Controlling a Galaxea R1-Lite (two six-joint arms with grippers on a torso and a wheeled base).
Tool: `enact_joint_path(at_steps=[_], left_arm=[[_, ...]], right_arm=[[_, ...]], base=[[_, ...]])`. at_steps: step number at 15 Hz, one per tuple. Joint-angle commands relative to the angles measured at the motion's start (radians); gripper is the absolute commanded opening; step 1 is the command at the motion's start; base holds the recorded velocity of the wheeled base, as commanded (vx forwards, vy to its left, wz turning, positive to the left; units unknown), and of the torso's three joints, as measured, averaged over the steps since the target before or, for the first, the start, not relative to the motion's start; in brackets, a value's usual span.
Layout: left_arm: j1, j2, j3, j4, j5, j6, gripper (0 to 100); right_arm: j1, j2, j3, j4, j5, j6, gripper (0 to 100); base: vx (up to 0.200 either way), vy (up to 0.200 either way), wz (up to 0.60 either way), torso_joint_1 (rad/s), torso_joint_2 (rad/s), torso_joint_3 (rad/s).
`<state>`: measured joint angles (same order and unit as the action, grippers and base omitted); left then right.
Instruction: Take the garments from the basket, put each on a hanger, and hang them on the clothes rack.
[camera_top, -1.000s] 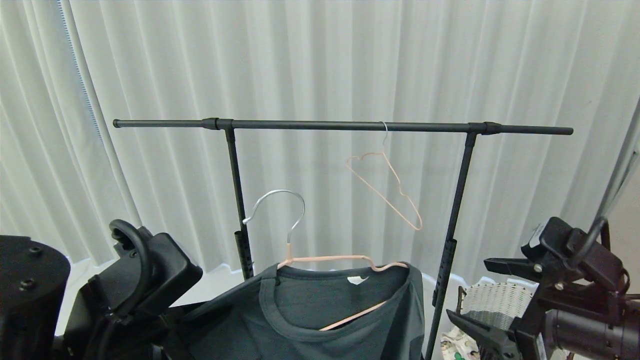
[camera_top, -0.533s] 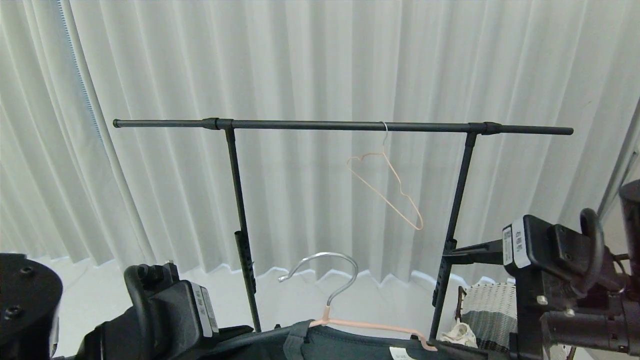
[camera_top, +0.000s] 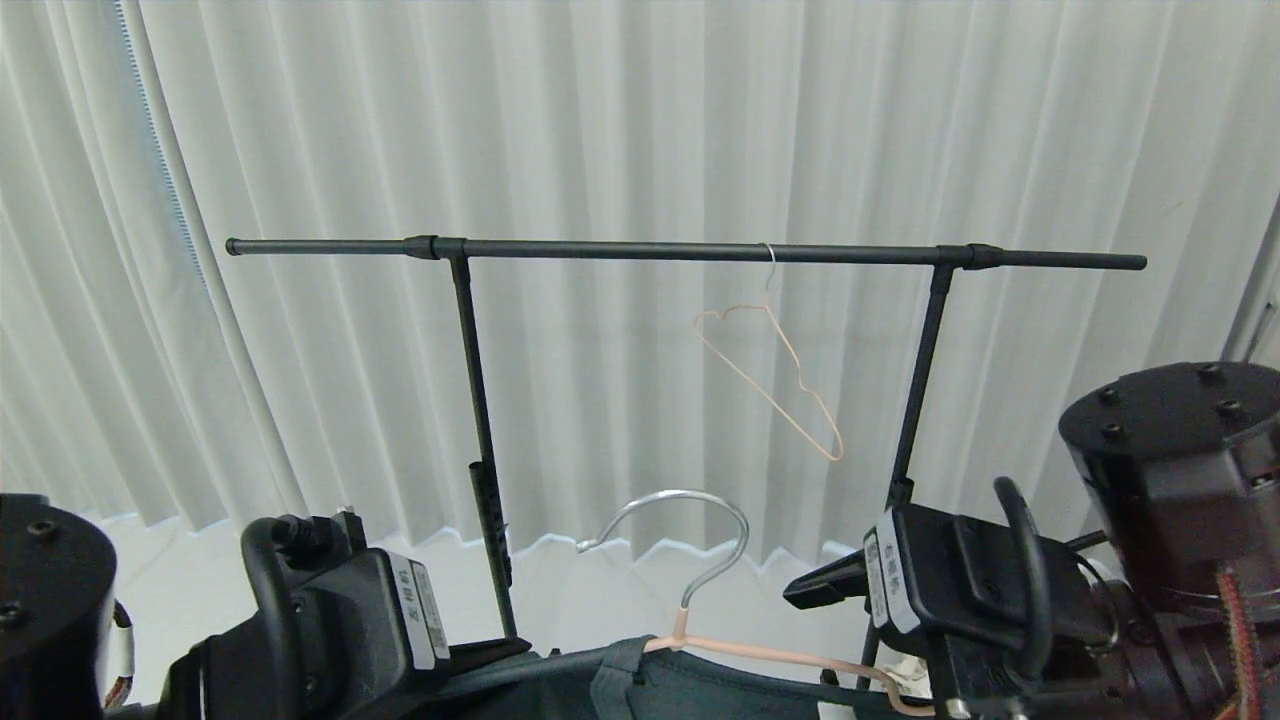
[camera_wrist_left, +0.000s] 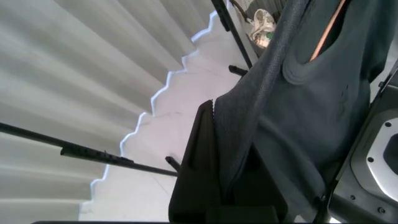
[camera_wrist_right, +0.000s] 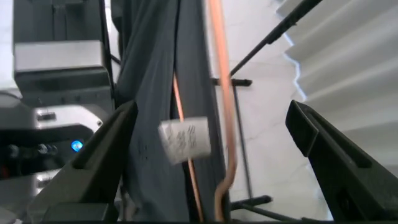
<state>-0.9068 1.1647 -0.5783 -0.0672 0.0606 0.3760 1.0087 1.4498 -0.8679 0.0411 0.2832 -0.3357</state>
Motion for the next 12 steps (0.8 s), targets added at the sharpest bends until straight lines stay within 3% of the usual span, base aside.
enact_joint_path(at_steps=[1, 6, 7, 12], left_arm=[[-0.007, 0.000, 0.000, 0.000, 0.001, 0.000, 0], [-0.009, 0.000, -0.002, -0.003, 0.001, -0.003, 0], [-0.009, 0.000, -0.002, -0.008, 0.001, -0.003, 0], [-0.009, -0.007, 0.000, -0.026, 0.001, -0.008, 0]], right_arm=[[0.004, 0.029, -0.016, 0.002, 0.001, 0.014, 100], [0.004, 0.037, -0.008, 0.008, -0.002, 0.096, 100], [0.004, 0.038, -0.006, 0.008, -0.002, 0.096, 0], [-0.001, 0.043, 0.000, 0.005, -0.024, 0.096, 0]], base=[[0.000, 0.000, 0.00, 0.000, 0.00, 0.000], [0.000, 0.000, 0.00, 0.000, 0.00, 0.000], [0.000, 0.000, 0.00, 0.000, 0.00, 0.000], [0.000, 0.000, 0.00, 0.000, 0.00, 0.000]])
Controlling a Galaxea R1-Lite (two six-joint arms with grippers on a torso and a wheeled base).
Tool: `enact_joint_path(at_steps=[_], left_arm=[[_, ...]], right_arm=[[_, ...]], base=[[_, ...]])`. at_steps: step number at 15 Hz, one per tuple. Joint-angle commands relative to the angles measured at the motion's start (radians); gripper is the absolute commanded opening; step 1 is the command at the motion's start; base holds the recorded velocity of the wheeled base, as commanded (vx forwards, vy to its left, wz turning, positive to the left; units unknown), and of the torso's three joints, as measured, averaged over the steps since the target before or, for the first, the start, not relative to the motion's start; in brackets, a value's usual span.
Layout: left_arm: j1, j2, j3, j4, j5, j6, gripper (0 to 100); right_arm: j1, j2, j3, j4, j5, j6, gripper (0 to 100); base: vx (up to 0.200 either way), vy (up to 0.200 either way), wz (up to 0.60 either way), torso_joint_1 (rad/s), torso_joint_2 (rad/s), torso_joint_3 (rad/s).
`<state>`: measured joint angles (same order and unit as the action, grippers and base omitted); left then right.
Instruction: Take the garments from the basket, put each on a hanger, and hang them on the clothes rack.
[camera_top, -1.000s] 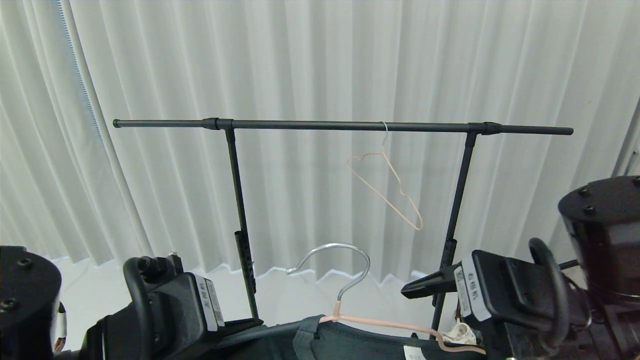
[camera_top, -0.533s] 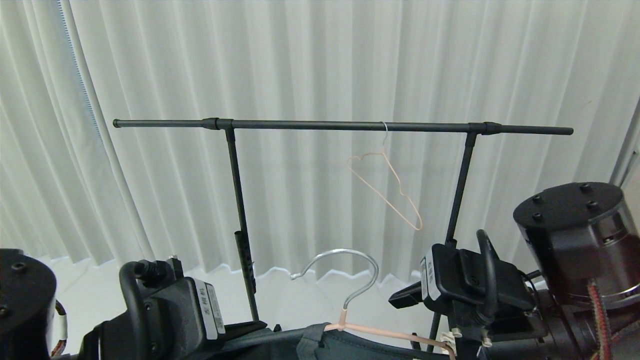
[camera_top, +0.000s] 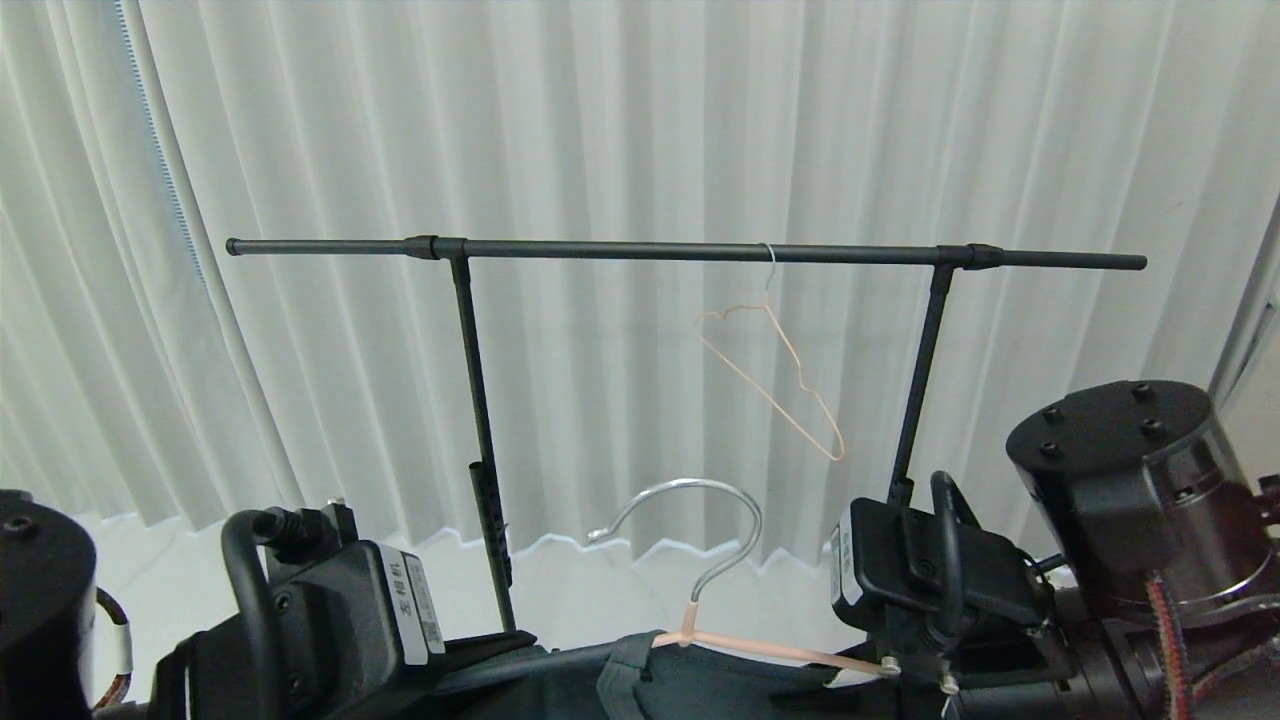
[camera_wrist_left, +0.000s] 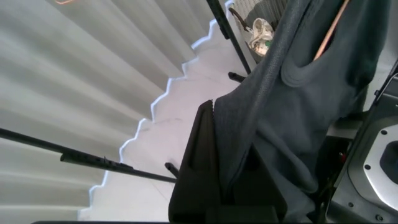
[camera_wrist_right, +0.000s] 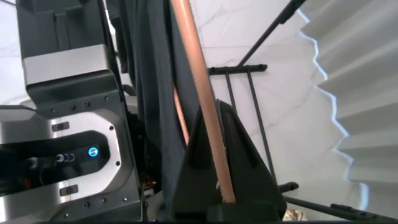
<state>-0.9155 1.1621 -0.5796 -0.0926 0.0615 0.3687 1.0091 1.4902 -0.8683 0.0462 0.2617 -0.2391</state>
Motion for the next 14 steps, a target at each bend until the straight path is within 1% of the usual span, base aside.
enact_joint_path(at_steps=[1, 4, 5, 7, 10, 12, 14], left_arm=[[0.000, -0.004, 0.003, -0.001, 0.000, 0.001, 0], [-0.009, -0.004, 0.003, -0.001, 0.000, 0.004, 0], [-0.009, -0.002, 0.003, -0.001, 0.000, 0.002, 100], [-0.008, -0.002, 0.004, -0.001, 0.004, -0.001, 100], [-0.002, -0.015, 0.006, -0.001, 0.004, -0.004, 100], [0.001, -0.033, 0.010, -0.001, 0.004, -0.005, 100], [0.004, -0.068, 0.010, -0.001, 0.004, -0.033, 100]], right_arm=[[-0.001, 0.002, 0.000, -0.005, -0.007, -0.002, 0], [-0.001, -0.002, 0.000, -0.006, -0.010, -0.008, 0], [-0.001, -0.013, 0.000, -0.020, -0.009, -0.037, 0], [-0.001, -0.045, -0.001, -0.026, -0.009, -0.066, 0], [-0.007, -0.096, 0.000, -0.019, -0.009, -0.069, 0], [-0.041, -0.123, 0.014, -0.011, -0.009, -0.069, 0], [-0.101, -0.150, 0.049, 0.001, -0.010, -0.069, 0]], base=[[0.000, 0.000, 0.00, 0.000, 0.00, 0.000], [0.000, 0.000, 0.00, 0.000, 0.00, 0.000], [0.000, 0.000, 0.00, 0.000, 0.00, 0.000], [0.000, 0.000, 0.00, 0.000, 0.00, 0.000], [0.000, 0.000, 0.00, 0.000, 0.00, 0.000], [0.000, 0.000, 0.00, 0.000, 0.00, 0.000], [0.000, 0.000, 0.00, 0.000, 0.00, 0.000]])
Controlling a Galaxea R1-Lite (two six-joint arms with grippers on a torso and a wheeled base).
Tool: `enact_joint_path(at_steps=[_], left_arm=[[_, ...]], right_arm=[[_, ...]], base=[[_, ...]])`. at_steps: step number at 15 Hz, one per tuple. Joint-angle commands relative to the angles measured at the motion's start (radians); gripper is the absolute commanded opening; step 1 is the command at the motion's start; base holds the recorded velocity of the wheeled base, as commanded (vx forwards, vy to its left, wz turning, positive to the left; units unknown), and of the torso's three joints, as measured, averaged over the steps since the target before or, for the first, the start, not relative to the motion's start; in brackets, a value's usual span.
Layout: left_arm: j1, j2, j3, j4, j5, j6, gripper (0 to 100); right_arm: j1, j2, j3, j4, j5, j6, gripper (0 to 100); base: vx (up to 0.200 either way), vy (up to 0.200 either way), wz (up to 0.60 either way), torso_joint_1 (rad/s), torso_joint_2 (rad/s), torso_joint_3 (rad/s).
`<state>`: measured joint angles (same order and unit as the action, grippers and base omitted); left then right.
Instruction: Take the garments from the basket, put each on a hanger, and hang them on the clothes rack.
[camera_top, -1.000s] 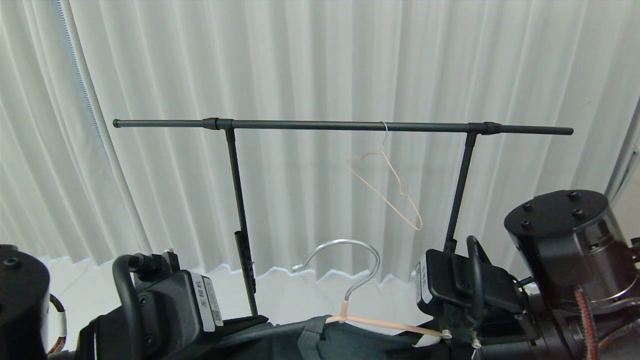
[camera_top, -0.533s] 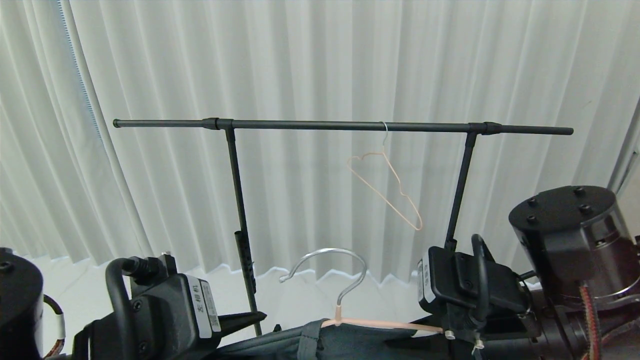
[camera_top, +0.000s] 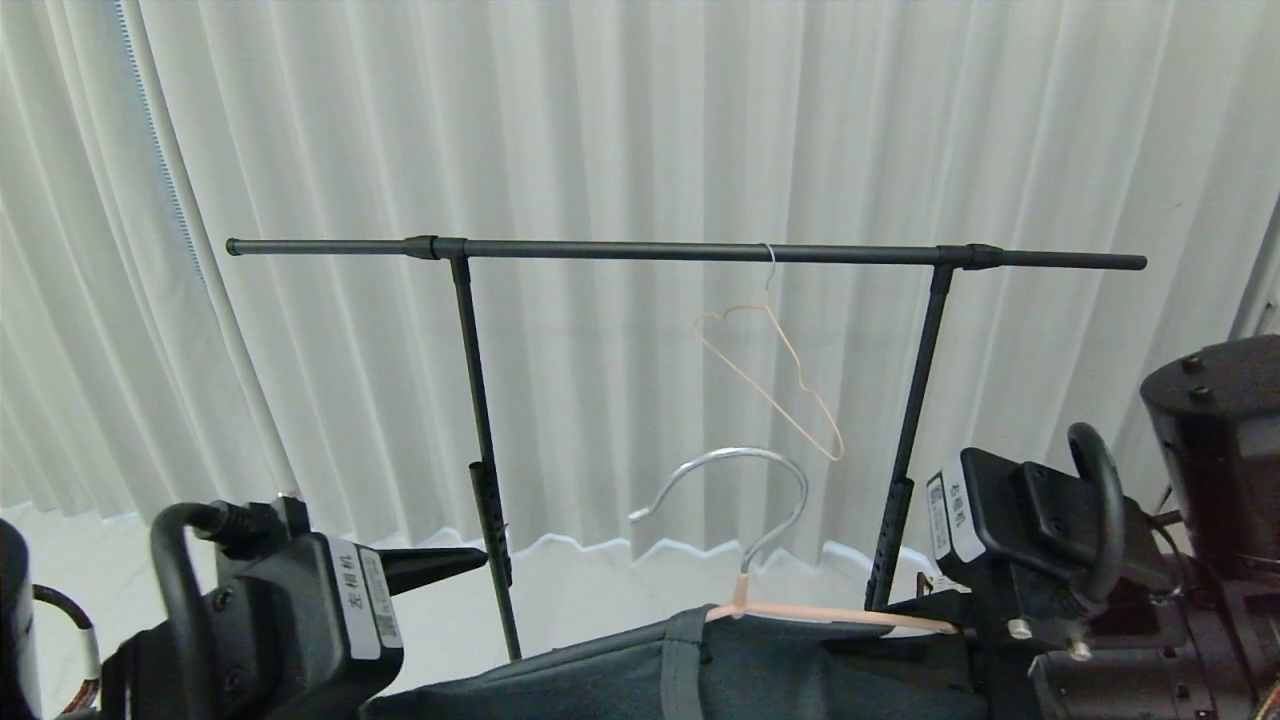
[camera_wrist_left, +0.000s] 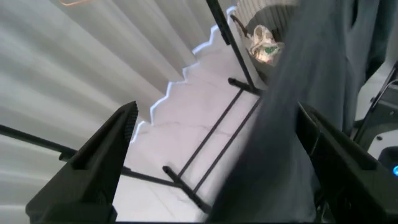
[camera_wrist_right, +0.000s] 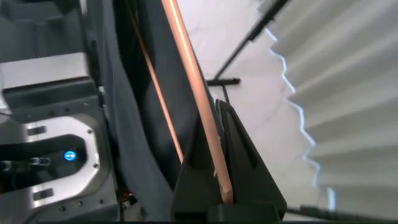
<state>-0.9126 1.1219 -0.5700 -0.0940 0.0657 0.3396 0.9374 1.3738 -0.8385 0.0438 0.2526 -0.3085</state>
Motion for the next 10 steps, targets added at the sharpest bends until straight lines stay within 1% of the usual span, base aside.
enact_joint_path(at_steps=[1, 3, 4, 6, 7, 8, 9, 10], left_arm=[[0.004, -0.056, 0.012, 0.000, 0.000, -0.010, 100], [0.027, -0.117, 0.059, 0.000, 0.002, -0.007, 100], [0.041, -0.152, 0.094, 0.000, 0.003, -0.007, 100], [0.126, -0.231, 0.177, 0.000, 0.003, -0.004, 100], [0.170, -0.243, 0.203, 0.000, 0.003, -0.004, 100], [0.202, -0.241, 0.216, 0.000, 0.003, -0.005, 100], [0.253, -0.234, 0.229, 0.000, 0.000, -0.004, 100], [0.274, -0.211, 0.236, 0.000, -0.007, -0.005, 100]], right_arm=[[-0.062, -0.045, 0.041, 0.004, 0.001, -0.001, 0], [-0.091, -0.065, 0.062, 0.004, 0.001, -0.001, 0], [-0.092, -0.075, 0.065, 0.004, 0.001, -0.001, 0], [-0.091, -0.085, 0.065, 0.004, -0.001, -0.001, 0], [-0.091, -0.087, 0.062, -0.001, 0.001, -0.004, 0], [-0.091, -0.087, 0.062, -0.002, 0.001, -0.012, 0], [-0.091, -0.087, 0.061, -0.004, 0.005, -0.035, 0], [-0.088, -0.087, 0.061, -0.005, 0.008, -0.061, 0]], base=[[0.000, 0.000, 0.00, 0.000, 0.00, 0.000], [0.000, 0.000, 0.00, 0.000, 0.00, 0.000], [0.000, 0.000, 0.00, 0.000, 0.00, 0.000], [0.000, 0.000, 0.00, 0.000, 0.00, 0.000], [0.000, 0.000, 0.00, 0.000, 0.00, 0.000], [0.000, 0.000, 0.00, 0.000, 0.00, 0.000], [0.000, 0.000, 0.00, 0.000, 0.00, 0.000], [0.000, 0.000, 0.00, 0.000, 0.00, 0.000]])
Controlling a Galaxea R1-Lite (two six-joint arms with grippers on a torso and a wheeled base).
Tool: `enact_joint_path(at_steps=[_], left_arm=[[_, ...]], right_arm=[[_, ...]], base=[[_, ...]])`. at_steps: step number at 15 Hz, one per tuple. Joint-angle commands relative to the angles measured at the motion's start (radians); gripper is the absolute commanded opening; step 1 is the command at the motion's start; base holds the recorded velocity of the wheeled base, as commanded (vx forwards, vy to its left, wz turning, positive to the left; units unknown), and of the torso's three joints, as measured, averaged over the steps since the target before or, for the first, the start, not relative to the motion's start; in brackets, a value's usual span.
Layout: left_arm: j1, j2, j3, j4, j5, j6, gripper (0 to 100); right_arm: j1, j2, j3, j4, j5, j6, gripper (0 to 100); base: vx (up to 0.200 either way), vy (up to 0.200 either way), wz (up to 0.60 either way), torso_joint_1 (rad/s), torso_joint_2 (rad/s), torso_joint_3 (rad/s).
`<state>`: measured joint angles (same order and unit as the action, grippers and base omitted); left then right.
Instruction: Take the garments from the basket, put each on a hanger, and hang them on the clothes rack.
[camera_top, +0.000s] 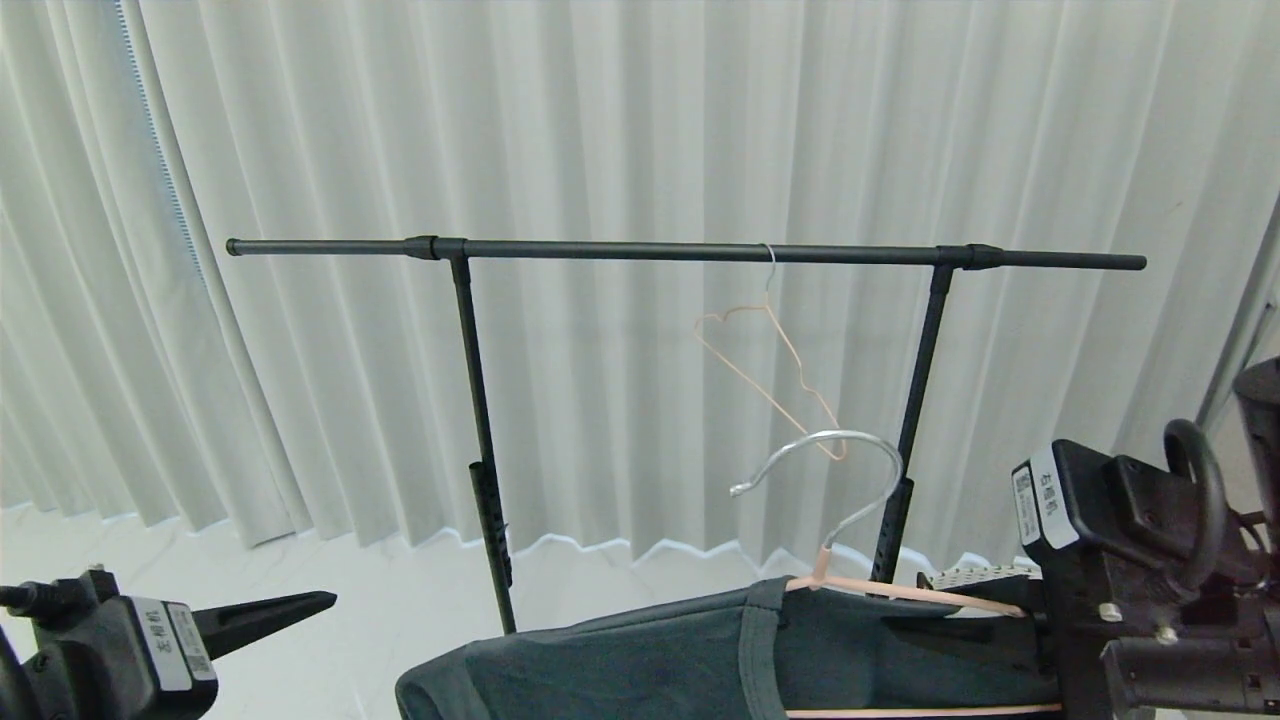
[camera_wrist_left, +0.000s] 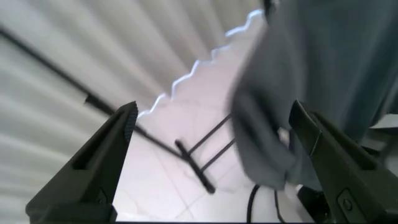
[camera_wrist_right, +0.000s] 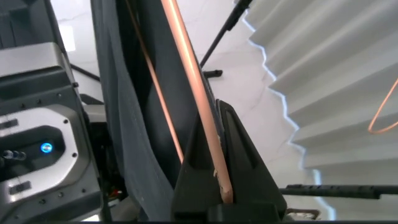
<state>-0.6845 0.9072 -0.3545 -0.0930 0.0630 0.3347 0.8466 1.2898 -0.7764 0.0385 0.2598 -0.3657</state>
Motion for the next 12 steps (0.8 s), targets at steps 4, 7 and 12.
enact_joint_path(at_steps=[4, 7, 12], left_arm=[[0.045, 0.075, 0.017, -0.001, -0.028, 0.004, 100], [0.045, 0.098, 0.014, -0.001, -0.042, 0.004, 100], [0.071, 0.082, 0.014, -0.001, -0.037, -0.005, 0]], right_arm=[[0.017, -0.004, -0.006, -0.005, 0.003, -0.027, 0], [0.025, -0.014, -0.004, -0.003, 0.003, -0.027, 0], [0.009, -0.035, 0.009, 0.009, -0.004, -0.019, 0]], base=[[0.000, 0.000, 0.00, 0.000, 0.00, 0.000], [0.000, 0.000, 0.00, 0.000, 0.00, 0.000], [0.000, 0.000, 0.00, 0.000, 0.00, 0.000]])
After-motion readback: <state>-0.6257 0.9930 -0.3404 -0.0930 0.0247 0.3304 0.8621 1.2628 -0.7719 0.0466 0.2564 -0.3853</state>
